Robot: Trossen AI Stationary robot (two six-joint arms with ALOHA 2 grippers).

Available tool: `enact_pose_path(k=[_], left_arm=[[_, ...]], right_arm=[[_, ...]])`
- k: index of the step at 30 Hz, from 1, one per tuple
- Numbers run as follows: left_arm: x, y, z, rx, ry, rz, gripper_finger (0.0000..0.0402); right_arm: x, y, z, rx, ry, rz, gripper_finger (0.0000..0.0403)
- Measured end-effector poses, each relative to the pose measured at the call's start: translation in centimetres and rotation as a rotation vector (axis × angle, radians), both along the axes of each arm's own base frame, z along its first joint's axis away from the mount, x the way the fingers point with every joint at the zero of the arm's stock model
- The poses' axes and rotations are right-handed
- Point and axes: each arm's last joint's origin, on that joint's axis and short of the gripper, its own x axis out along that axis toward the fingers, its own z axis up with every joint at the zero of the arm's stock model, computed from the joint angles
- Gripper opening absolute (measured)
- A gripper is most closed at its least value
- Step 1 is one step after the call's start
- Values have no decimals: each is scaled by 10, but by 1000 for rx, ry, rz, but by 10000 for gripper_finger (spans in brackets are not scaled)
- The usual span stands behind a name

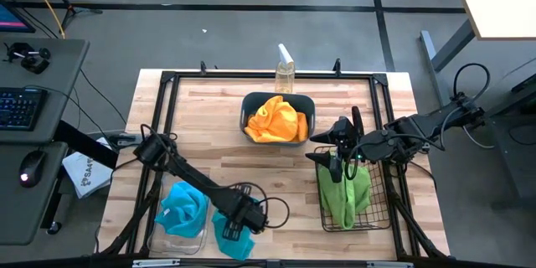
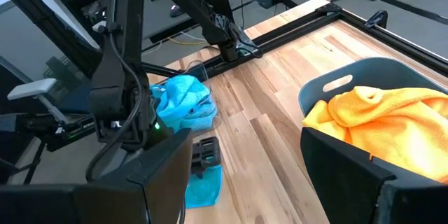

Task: Sort microfiber towel by color & place in baskets
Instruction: Put the blue towel into the transparent bin

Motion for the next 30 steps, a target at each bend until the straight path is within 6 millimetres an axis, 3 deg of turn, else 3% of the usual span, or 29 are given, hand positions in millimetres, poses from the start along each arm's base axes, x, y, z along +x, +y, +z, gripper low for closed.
enact_pose_path(k=[4,8,11,14,18,24,30], left_arm=[[1,0,-2,10,-11,-11,179],[7,8,7,-17,-46,9,38],[15,21,17,2,-109,44,13],[15,37,48,15,-198,74,3],[5,53,112,-42,-372,111,1],[-46,66,202,-175,-598,198,1],[-117,61,238,-239,-524,213,0]], right_arm=[[0,0,0,1,0,0,264],[0,0,0,10,-1,-4,264],[0,0,0,17,-4,-14,264],[0,-1,0,13,-7,-29,264],[0,-1,0,11,-9,-35,264],[0,-2,0,2,-15,-62,264],[0,-2,1,-4,-18,-72,264]])
